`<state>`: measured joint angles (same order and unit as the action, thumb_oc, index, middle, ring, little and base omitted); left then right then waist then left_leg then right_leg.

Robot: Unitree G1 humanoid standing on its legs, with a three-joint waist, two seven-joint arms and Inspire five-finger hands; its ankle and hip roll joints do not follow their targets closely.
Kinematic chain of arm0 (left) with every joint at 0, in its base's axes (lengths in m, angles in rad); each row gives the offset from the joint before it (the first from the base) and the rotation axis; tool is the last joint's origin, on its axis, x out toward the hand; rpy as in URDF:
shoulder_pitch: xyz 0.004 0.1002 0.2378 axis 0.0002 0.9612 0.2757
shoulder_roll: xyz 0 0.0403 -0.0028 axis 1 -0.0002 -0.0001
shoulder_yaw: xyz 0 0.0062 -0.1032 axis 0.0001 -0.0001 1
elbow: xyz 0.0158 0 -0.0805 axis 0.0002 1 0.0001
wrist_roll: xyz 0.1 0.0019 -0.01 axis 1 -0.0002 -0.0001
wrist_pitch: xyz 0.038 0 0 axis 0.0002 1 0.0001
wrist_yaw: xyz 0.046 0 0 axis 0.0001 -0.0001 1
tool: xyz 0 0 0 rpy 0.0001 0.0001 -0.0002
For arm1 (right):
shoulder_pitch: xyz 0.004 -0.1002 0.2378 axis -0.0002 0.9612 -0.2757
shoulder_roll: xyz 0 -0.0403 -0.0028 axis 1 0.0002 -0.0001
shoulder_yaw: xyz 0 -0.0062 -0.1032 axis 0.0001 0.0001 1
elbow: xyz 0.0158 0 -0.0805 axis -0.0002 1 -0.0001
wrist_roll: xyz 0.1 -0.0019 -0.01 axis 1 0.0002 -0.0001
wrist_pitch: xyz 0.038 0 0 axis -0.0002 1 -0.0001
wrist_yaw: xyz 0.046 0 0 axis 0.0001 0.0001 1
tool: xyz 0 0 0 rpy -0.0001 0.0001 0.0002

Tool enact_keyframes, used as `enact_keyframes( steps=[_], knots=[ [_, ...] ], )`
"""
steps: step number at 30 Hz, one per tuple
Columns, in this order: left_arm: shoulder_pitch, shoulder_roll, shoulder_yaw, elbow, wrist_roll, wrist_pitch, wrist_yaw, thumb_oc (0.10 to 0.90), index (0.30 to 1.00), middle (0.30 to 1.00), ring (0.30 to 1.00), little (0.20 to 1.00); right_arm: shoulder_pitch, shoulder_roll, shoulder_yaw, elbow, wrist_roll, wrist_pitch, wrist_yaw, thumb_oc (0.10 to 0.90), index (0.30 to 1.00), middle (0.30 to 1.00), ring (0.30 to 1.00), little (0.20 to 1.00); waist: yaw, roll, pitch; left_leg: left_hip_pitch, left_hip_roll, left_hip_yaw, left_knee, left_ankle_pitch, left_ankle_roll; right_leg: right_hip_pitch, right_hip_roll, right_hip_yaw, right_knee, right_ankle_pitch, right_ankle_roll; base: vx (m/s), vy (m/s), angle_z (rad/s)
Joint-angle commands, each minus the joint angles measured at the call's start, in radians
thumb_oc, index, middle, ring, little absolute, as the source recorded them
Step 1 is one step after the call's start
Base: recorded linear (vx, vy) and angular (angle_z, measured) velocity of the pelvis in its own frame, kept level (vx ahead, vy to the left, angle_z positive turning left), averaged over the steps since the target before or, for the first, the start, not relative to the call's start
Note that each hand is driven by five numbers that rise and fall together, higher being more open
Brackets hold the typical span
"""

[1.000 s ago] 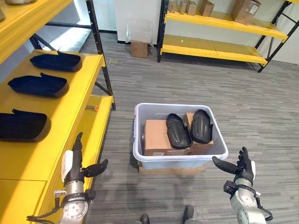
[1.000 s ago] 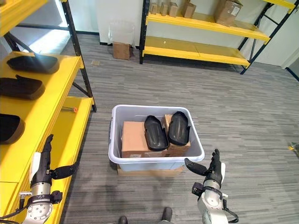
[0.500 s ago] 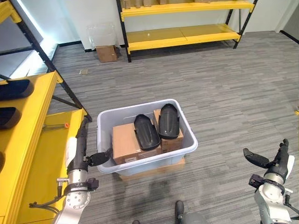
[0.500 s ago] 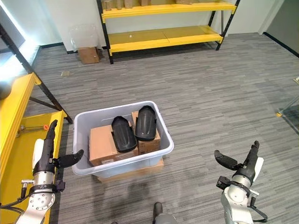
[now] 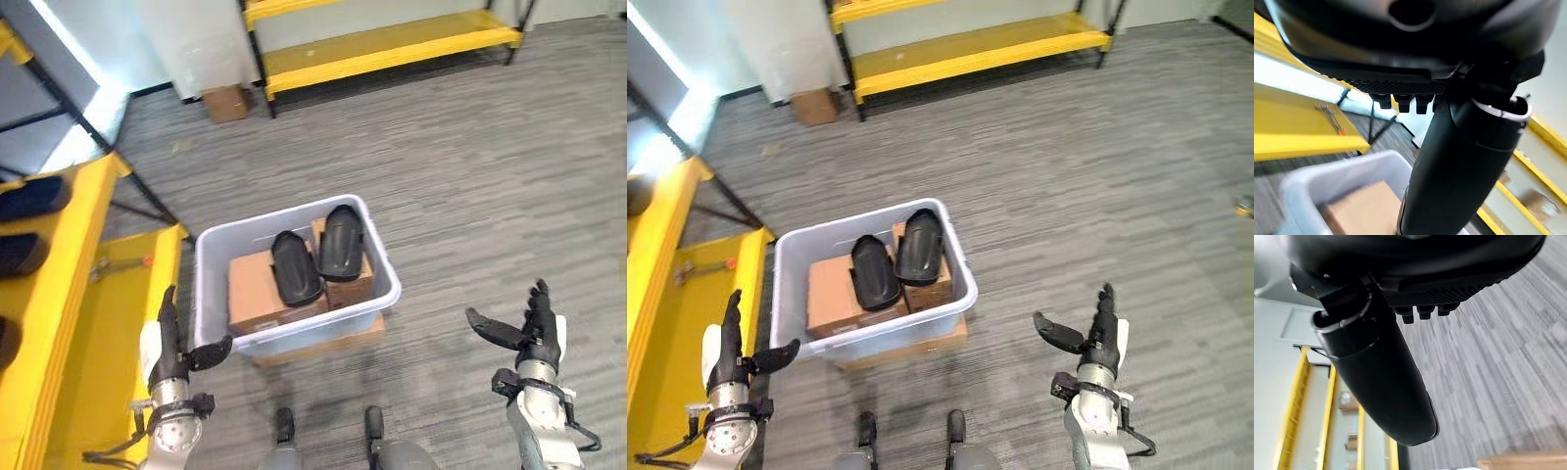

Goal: Move parts from the plastic box to the shelf.

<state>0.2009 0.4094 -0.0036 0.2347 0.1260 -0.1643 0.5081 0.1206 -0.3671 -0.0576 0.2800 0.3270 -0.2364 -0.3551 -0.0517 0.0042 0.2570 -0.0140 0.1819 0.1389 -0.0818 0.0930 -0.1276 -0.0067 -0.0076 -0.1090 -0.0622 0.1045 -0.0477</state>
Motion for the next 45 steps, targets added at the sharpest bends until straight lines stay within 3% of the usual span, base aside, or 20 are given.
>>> enact_keyframes(
  steps=[1,9,16,26,36,40,45],
  knots=[
    [-0.047,0.103,0.072,-0.101,0.039,-0.137,0.023,0.9,1.0,1.0,1.0,1.0,-0.005,-0.058,-0.026,-0.103,0.055,-0.096,-0.009,0.9,1.0,1.0,1.0,1.0,-0.008,-0.029,-0.081,-0.007,-0.005,0.017,-0.002,0.011,0.027,0.089,-0.103,-0.023,0.087,-0.14,0.128,0.1,0.052,0.15],
    [-0.147,0.147,0.053,-0.166,0.12,-0.204,0.007,0.9,1.0,1.0,1.0,1.0,-0.027,-0.031,0.022,-0.103,-0.015,-0.051,0.002,0.9,1.0,1.0,1.0,1.0,-0.022,-0.038,-0.117,0.054,-0.043,0.04,-0.005,-0.053,0.046,0.097,-0.114,-0.027,0.021,-0.091,0.154,0.09,0.035,-0.08],
    [-0.253,0.18,0.002,-0.183,0.141,-0.18,-0.075,0.9,1.0,1.0,1.0,1.0,-0.018,-0.051,0.03,-0.128,-0.003,-0.009,0.043,0.9,1.0,1.0,1.0,1.0,-0.062,-0.034,-0.136,0.067,-0.037,0.063,-0.005,-0.064,0.045,0.094,-0.112,-0.008,0.01,-0.088,0.159,0.08,-0.011,-0.01],
    [-0.459,0.233,-0.156,-0.154,0.258,-0.08,-0.113,0.9,1.0,1.0,1.0,1.0,-0.006,-0.086,0.05,-0.122,-0.028,0.031,0.061,0.9,1.0,1.0,1.0,1.0,-0.143,-0.021,-0.138,0.083,-0.019,0.121,-0.005,-0.068,0.039,0.07,-0.113,0.033,0.0,-0.073,0.171,0.07,-0.018,-0.17],
    [-0.725,0.207,-0.359,0.005,0.233,0.13,-0.118,0.9,1.0,1.0,1.0,1.0,-0.015,-0.113,0.05,-0.112,-0.016,0.027,0.064,0.9,1.0,1.0,1.0,1.0,-0.224,-0.006,-0.081,0.057,-0.022,0.161,-0.005,-0.057,0.047,-0.032,-0.098,0.095,0.079,-0.092,0.171,0.02,-0.003,-0.18],
    [-0.76,0.191,-0.364,0.055,0.185,0.096,-0.053,0.9,1.0,1.0,1.0,1.0,-0.029,-0.112,0.051,-0.112,-0.016,0.018,0.049,0.9,1.0,1.0,1.0,1.0,-0.233,-0.011,-0.044,0.036,-0.026,0.169,-0.003,-0.056,0.05,-0.068,-0.096,0.111,0.087,-0.087,0.172,-0.07,-0.011,-0.15],
    [-0.808,0.173,-0.37,0.121,0.163,0.137,0.017,0.9,1.0,1.0,1.0,1.0,-0.07,-0.107,0.071,-0.114,0.002,-0.005,0.005,0.9,1.0,1.0,1.0,1.0,-0.235,-0.028,0.029,-0.023,-0.029,0.171,0.009,-0.045,0.051,-0.132,-0.091,0.121,0.104,-0.08,0.168,-0.15,-0.025,-0.02]
  ],
)
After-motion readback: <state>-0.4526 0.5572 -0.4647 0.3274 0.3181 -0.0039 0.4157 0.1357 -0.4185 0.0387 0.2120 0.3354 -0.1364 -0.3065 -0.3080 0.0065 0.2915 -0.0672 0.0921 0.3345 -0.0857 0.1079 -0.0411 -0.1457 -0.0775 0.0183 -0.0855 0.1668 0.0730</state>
